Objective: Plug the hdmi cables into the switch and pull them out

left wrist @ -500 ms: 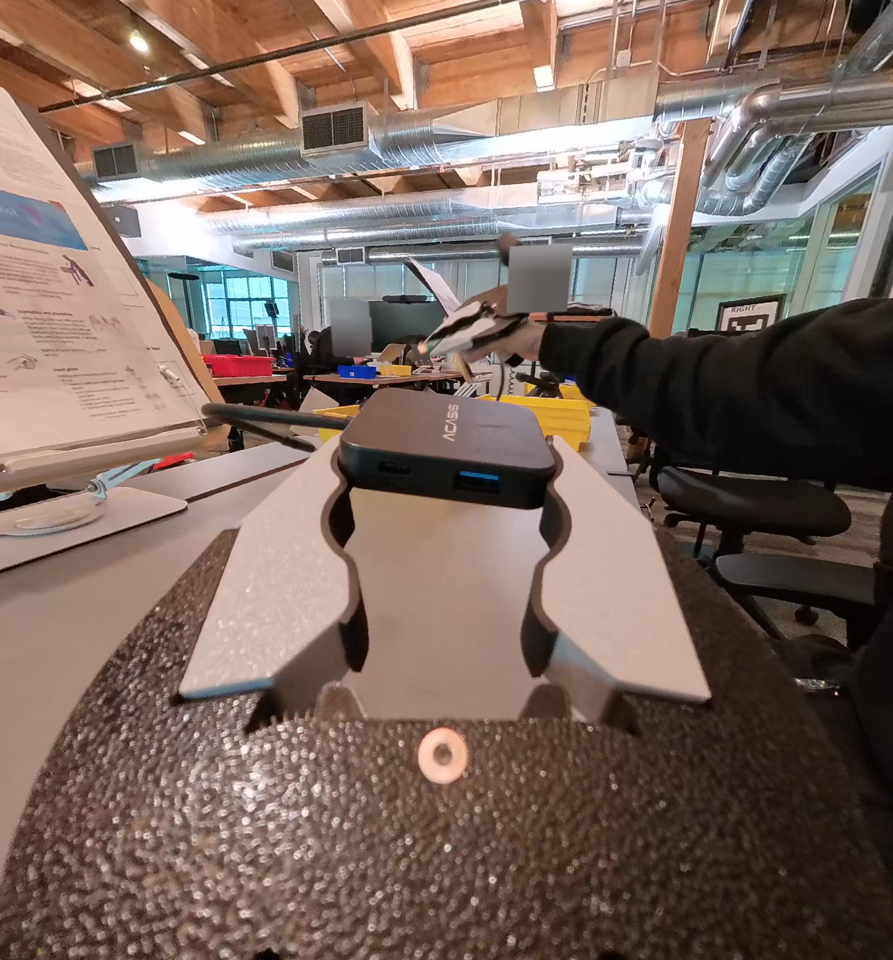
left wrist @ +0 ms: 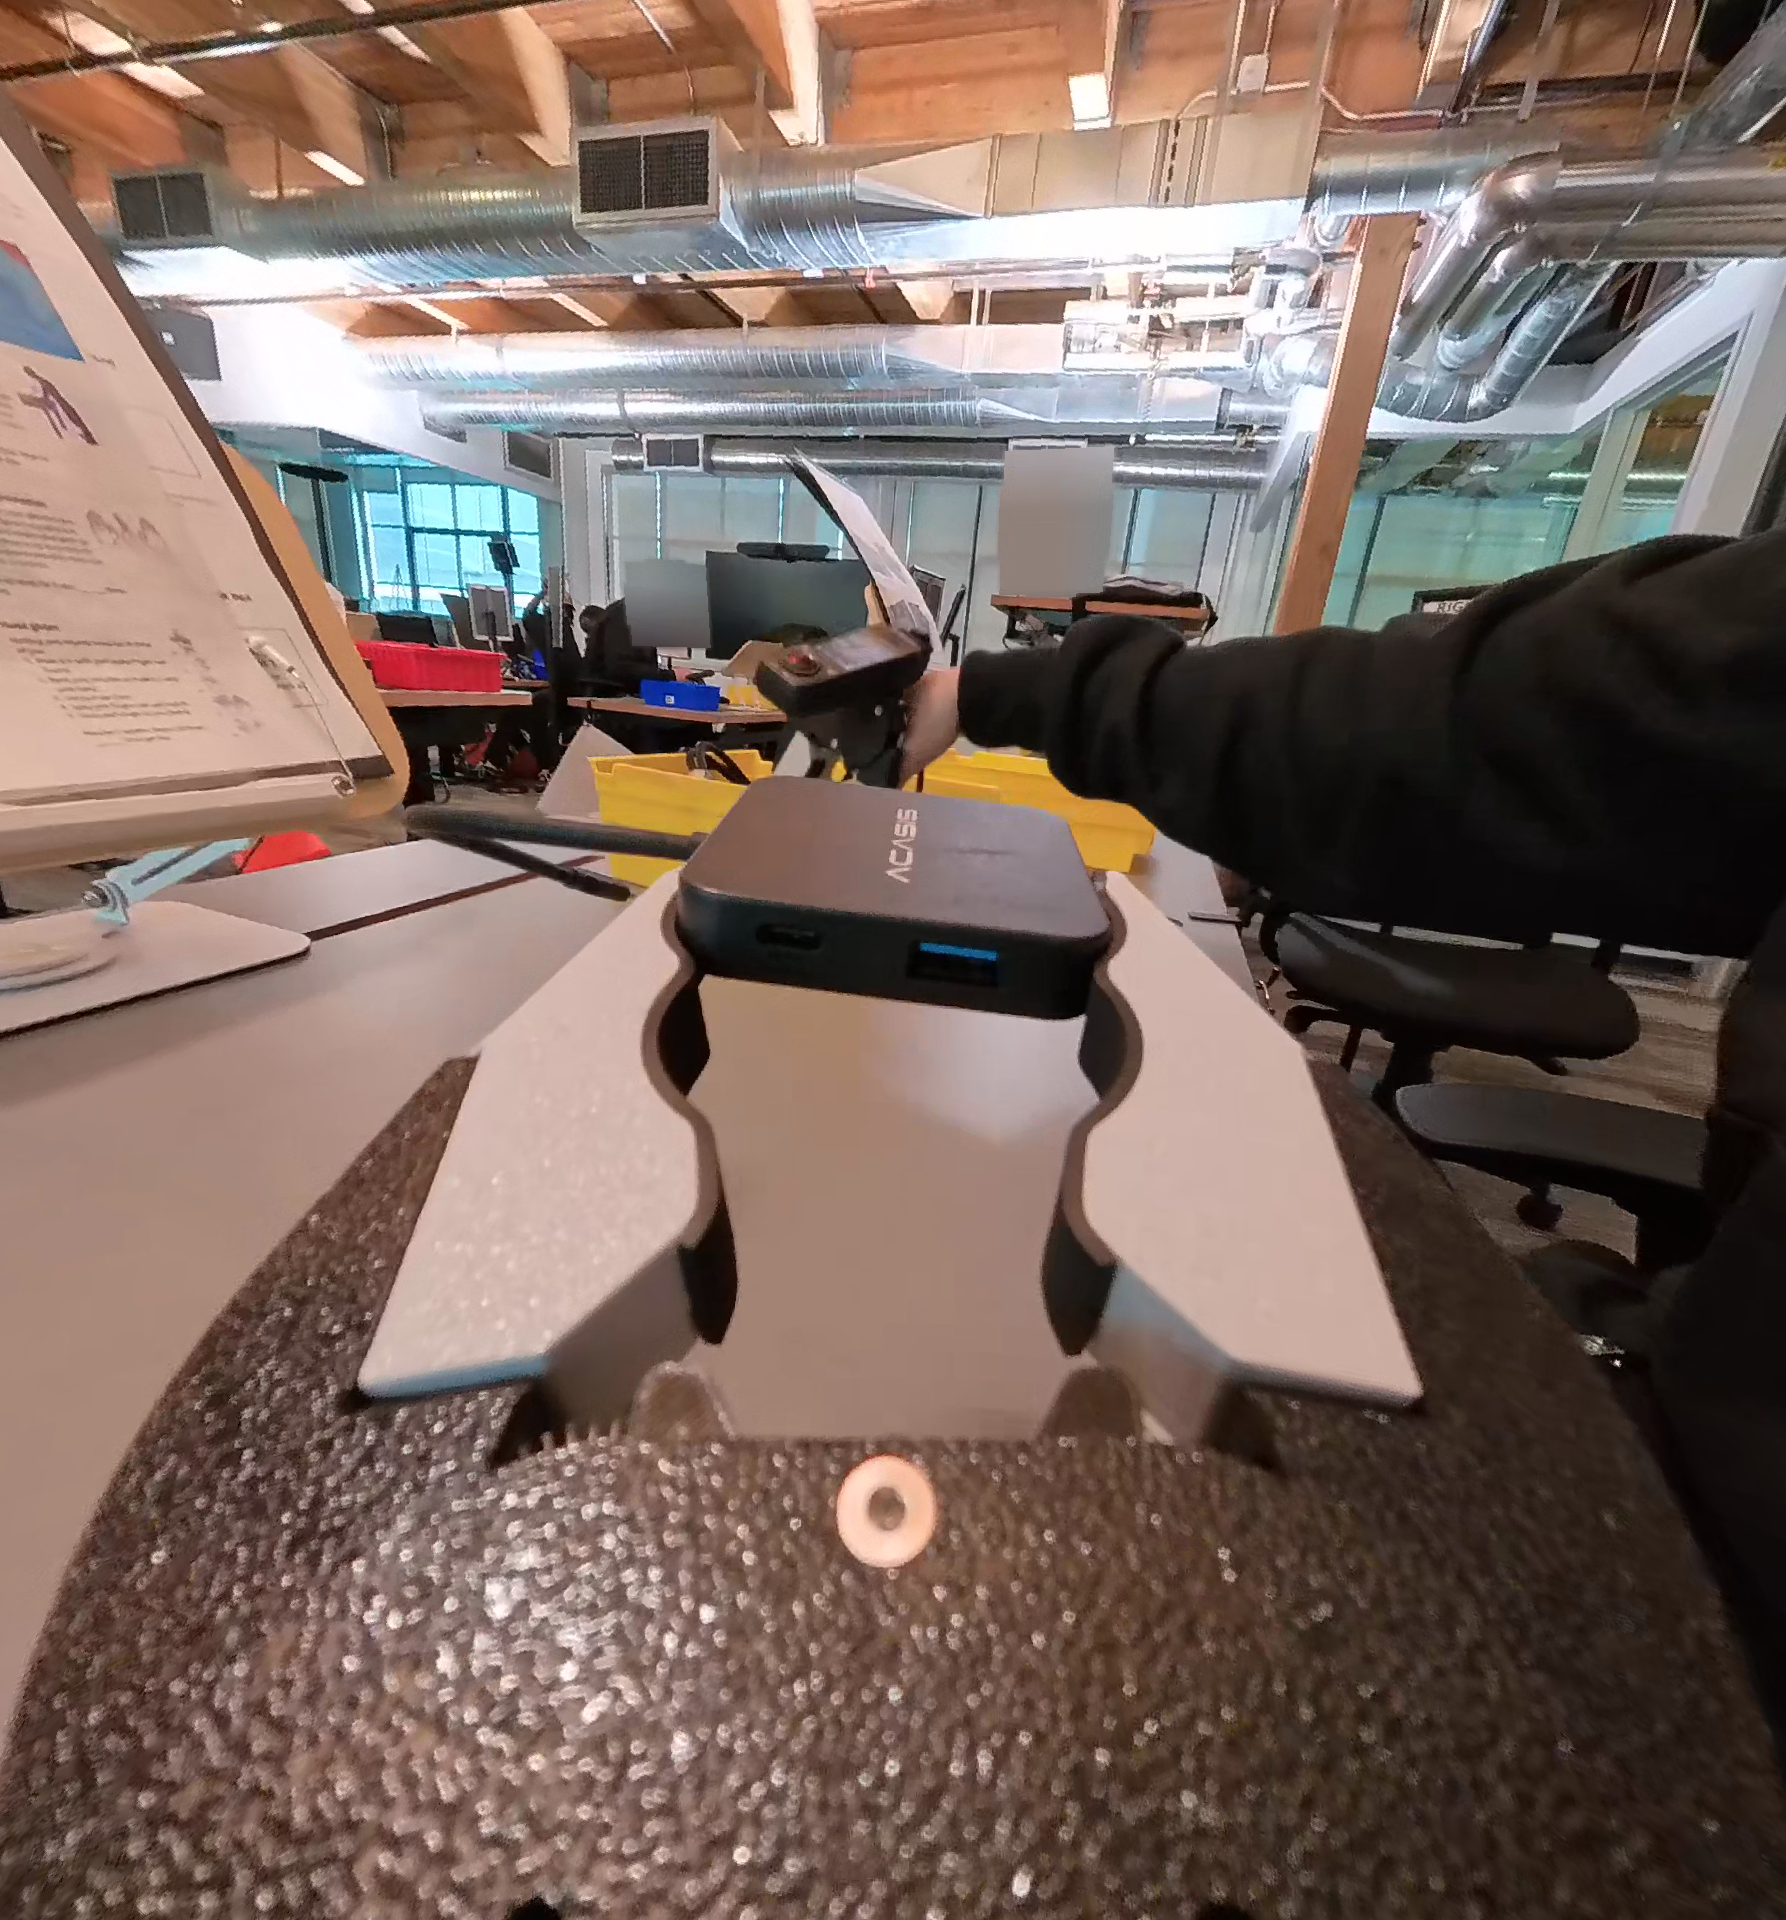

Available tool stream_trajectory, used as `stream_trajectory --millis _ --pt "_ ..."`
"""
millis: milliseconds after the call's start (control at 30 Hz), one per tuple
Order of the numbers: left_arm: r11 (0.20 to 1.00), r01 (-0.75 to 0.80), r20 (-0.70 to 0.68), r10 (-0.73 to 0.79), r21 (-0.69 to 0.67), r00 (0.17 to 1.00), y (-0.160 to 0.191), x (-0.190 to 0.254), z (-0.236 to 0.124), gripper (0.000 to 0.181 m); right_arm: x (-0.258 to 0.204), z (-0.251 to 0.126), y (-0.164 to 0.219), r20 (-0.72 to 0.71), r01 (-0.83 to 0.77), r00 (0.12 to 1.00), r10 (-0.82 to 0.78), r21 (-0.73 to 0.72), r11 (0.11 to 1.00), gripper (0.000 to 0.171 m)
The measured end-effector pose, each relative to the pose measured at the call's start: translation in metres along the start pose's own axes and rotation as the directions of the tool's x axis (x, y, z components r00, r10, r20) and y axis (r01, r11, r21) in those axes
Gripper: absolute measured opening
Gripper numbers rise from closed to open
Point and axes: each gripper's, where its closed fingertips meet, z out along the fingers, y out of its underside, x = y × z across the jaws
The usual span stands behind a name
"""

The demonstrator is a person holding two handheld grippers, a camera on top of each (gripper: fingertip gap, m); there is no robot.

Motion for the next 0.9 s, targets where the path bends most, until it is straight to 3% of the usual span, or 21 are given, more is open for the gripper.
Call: stream_trajectory --millis 67,133,267,367,400,467,500,567,633,700,733,800,833,867,900 --pt "1.000 0.004 -0.005 -0.004 -0.011 1.000 0.004 0.000 0.001 0.071 0.012 -0.019 -0.001 -0.044 -0.007 0.999 0.009 0.032 0.999 0.076" --pt "1.000 0.006 -0.010 -0.006 -0.016 1.000 0.006 0.001 0.002 0.071 0.025 -0.045 -0.006 -0.081 -0.054 0.995 0.064 0.114 0.992 0.081" --pt "1.000 0.012 -0.009 -0.012 -0.013 1.000 0.005 0.001 0.002 0.070 0.028 -0.097 -0.010 -0.037 -0.163 0.984 0.175 0.219 0.962 0.100" --pt "1.000 0.002 -0.016 -0.002 -0.006 1.000 0.001 0.004 0.004 0.070 0.026 -0.138 -0.039 -0.052 -0.307 0.936 0.349 0.366 0.878 0.116" --pt "1.000 -0.008 -0.022 0.008 -0.005 1.000 0.000 0.006 0.005 0.070 0.008 -0.148 -0.066 0.033 -0.347 0.927 0.373 0.453 0.822 0.120" --pt "0.999 -0.041 -0.030 0.041 -0.009 0.999 -0.001 0.012 0.010 0.070 -0.067 -0.171 -0.133 0.370 -0.448 0.887 0.275 0.553 0.703 0.121" --pt "0.997 -0.070 -0.027 0.069 -0.015 0.997 -0.001 0.015 0.014 0.070 -0.112 -0.187 -0.167 0.554 -0.515 0.816 0.164 0.567 0.644 0.116" --pt "0.989 -0.145 -0.029 0.144 -0.033 0.989 0.002 0.022 0.021 0.070 -0.185 -0.224 -0.224 0.821 -0.686 0.569 -0.037 0.499 0.529 0.102" --pt "0.970 -0.240 -0.039 0.238 -0.047 0.970 0.003 0.032 0.030 0.070 -0.229 -0.242 -0.264 0.955 -0.820 0.271 -0.120 0.294 0.490 0.089" --pt "0.942 -0.332 -0.029 0.331 -0.051 0.943 0.003 0.040 0.039 0.070 -0.260 -0.244 -0.292 0.983 -0.847 0.081 -0.164 0.155 0.509 0.085" --pt "0.930 -0.363 -0.018 0.363 -0.063 0.932 0.004 0.042 0.043 0.070 -0.272 -0.240 -0.303 0.986 -0.841 0.056 -0.160 0.133 0.524 0.083" --pt "0.898 -0.427 -0.022 0.427 -0.102 0.904 0.009 0.047 0.048 0.070 -0.284 -0.234 -0.318 0.983 -0.831 0.088 -0.161 0.162 0.533 0.078" --pt "0.876 -0.463 -0.029 0.464 -0.136 0.885 0.015 0.047 0.049 0.070 -0.282 -0.235 -0.323 0.980 -0.840 0.109 -0.169 0.182 0.512 0.061" --pt "0.852 -0.495 -0.026 0.499 -0.170 0.866 0.020 0.046 0.050 0.070 -0.279 -0.239 -0.324 0.974 -0.848 0.119 -0.191 0.200 0.491 0.024" --pt "0.835 -0.517 -0.017 0.524 -0.187 0.852 0.022 0.044 0.050 0.070 -0.278 -0.237 -0.324 0.970 -0.839 0.147 -0.195 0.226 0.495 0.012"
